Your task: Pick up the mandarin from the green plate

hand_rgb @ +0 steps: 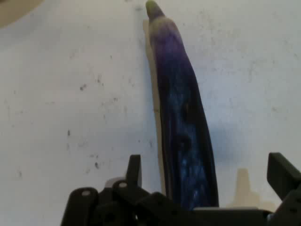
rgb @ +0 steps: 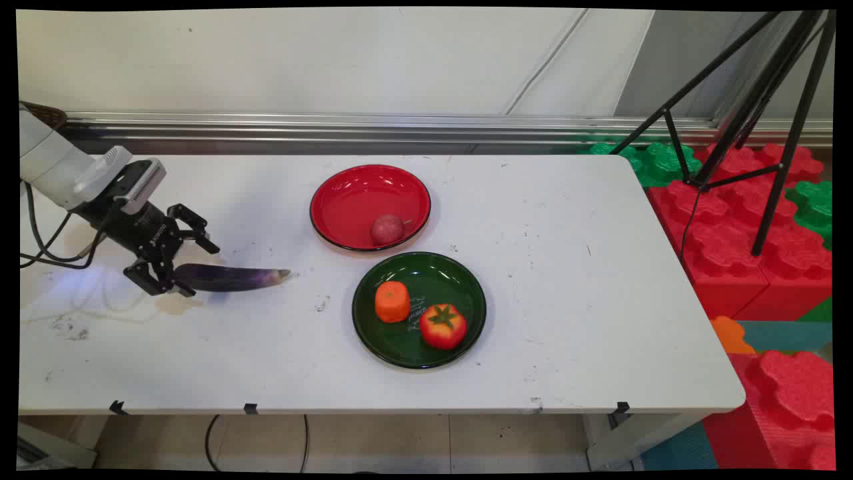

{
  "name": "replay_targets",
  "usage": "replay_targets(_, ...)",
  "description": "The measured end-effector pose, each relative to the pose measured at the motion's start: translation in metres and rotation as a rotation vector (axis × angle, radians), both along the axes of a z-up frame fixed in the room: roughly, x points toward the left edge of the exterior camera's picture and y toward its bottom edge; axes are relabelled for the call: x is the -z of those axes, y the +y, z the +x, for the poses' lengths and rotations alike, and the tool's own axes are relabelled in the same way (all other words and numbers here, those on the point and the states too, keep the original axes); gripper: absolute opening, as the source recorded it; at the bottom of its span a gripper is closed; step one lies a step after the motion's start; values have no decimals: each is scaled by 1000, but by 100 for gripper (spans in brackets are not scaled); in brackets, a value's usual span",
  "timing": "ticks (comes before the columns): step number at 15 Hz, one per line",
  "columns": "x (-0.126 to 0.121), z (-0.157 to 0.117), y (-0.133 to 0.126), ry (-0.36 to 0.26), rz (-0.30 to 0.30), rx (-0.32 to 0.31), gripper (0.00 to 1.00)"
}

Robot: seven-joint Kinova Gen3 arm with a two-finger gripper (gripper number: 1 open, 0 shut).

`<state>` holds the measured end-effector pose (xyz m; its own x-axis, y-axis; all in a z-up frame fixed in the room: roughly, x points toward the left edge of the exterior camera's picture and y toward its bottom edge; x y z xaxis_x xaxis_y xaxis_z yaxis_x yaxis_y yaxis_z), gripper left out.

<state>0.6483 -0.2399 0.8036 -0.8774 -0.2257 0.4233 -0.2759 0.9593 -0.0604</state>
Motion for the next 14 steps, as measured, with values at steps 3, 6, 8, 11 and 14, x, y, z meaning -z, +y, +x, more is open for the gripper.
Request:
replay_targets(3, -6, -1, 2, 21, -14, -13, 100)
replay_targets(6, -17, -8, 2, 57, -36, -12, 100)
replay_targets(8, -26, -18, 1, 89, -53, -8, 100)
replay_targets(11, -37, -35, -1, 130, -75, 2, 100)
replay_targets(14, -46, -56, -5, 172, -92, 8, 100)
